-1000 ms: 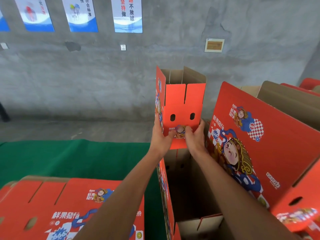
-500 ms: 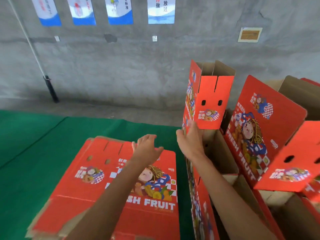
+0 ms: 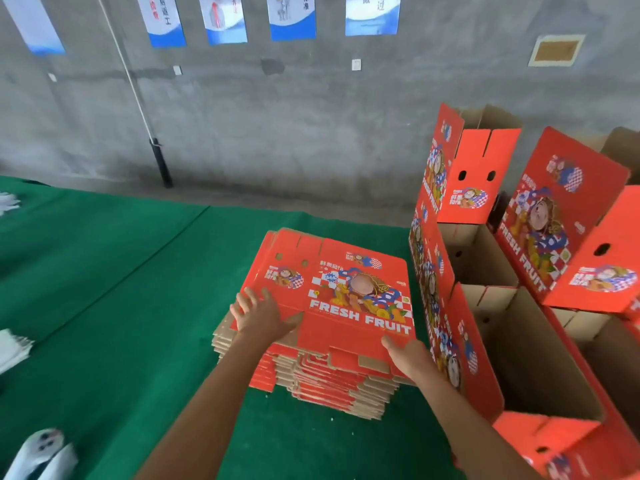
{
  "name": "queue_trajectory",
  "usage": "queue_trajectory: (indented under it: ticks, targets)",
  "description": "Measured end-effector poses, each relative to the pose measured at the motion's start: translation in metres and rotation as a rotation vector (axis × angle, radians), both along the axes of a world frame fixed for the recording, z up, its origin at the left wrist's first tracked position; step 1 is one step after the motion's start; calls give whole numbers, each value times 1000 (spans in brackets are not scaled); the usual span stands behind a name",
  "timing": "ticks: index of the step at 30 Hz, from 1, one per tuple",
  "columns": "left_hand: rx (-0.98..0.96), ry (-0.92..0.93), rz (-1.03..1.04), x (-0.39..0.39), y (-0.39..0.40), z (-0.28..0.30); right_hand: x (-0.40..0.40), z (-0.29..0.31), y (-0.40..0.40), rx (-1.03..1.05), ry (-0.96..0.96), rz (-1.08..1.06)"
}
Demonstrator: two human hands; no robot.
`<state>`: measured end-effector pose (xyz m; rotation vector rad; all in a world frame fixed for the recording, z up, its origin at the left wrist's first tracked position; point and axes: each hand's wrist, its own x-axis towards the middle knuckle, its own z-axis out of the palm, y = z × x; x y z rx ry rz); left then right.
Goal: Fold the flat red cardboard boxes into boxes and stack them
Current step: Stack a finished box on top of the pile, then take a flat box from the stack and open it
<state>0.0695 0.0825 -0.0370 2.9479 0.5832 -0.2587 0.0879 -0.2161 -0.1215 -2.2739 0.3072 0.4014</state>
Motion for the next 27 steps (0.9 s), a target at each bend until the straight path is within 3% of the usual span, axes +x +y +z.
queue_trajectory:
  ticks: [6, 12, 15, 22, 27]
  targets:
    - [-15, -89, -6, -25, 15, -13, -28, 7, 2, 98, -75, -101]
    - [315, -57, -157, -32, 14, -9, -50, 20, -2, 202, -190, -187]
    - [353, -110, -255, -34, 19, -3, -61, 39, -5, 268, -268, -202]
    - [-39, -335, -85, -72, 2, 47, -112, 111, -10, 536, -372, -64]
    - [-231, -506, -55, -122, 11, 98, -164, 164, -24, 494, -520, 32]
